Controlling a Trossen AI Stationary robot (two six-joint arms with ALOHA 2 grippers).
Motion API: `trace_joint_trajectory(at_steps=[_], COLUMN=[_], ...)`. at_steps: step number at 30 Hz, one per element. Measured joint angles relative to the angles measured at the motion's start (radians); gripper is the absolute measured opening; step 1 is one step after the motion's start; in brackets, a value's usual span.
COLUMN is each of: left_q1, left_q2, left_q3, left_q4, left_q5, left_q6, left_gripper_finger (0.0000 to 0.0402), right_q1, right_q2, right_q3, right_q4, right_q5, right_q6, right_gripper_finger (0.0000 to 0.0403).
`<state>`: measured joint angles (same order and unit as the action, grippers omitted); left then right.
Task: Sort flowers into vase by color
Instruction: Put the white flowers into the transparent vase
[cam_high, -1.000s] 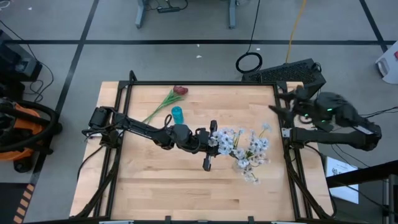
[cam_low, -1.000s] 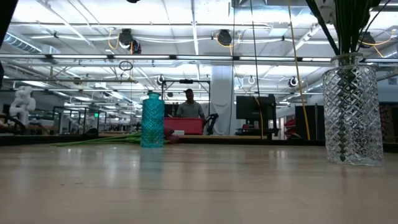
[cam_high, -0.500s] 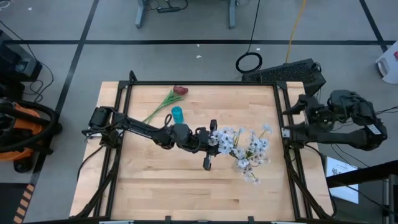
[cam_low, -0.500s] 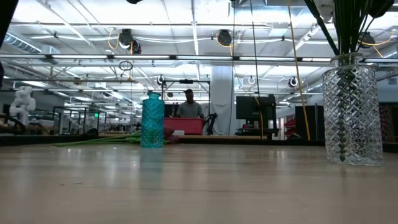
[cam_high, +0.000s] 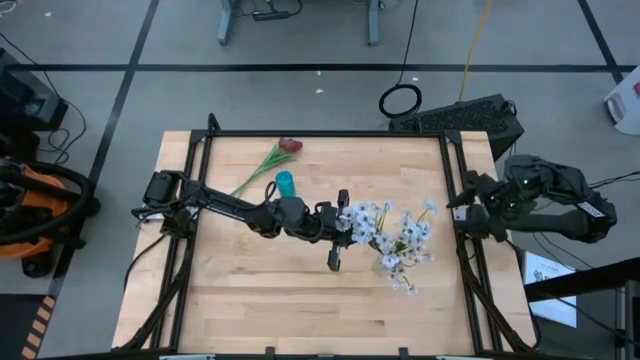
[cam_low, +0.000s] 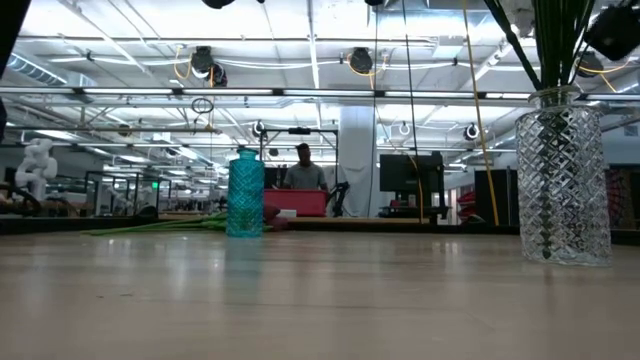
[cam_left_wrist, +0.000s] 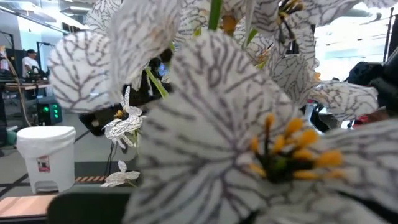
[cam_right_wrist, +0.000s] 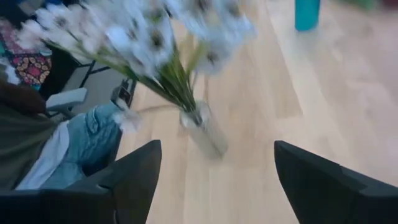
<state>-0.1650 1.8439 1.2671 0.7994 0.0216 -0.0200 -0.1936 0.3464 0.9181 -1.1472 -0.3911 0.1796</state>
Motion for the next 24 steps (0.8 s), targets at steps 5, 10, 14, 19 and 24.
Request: trace_joint_trajectory(at_steps=[5, 10, 14, 19, 24], left_q1=[0.000, 0.004, 0.004, 0.004, 0.005], left_q2=[0.000, 0.000, 0.000, 0.000, 0.000], left_q3=[0.000, 0.000, 0.000, 0.000, 0.000], left_q4=[0.000, 0.000, 0.000, -0.004, -0.005], left_q5=[0.000, 0.000, 0.000, 0.000, 0.000], left_q6=[0.000, 0.000, 0.000, 0.002, 0.002], left_gripper_finger=[0.0021, 0.0021, 0.0021, 0.0021, 0.0021], right_q1=[0.000, 0.000, 0.020, 0.092, 0.185], right_q2=[-0.070, -0.071, -0.043, -0.019, 0.013], right_q3=[-0.109, -0.273, -0.375, -0.384, -0.461], right_q4=[0.018, 0.189, 0.323, 0.337, 0.478], right_q5=[-0.002, -0.076, -0.112, -0.006, 0.026], right_q6=[0.058, 0.063, 0.063, 0.123, 0.180], right_gripper_finger=[0.0299, 0.0299, 0.0299, 0.0299, 0.0299])
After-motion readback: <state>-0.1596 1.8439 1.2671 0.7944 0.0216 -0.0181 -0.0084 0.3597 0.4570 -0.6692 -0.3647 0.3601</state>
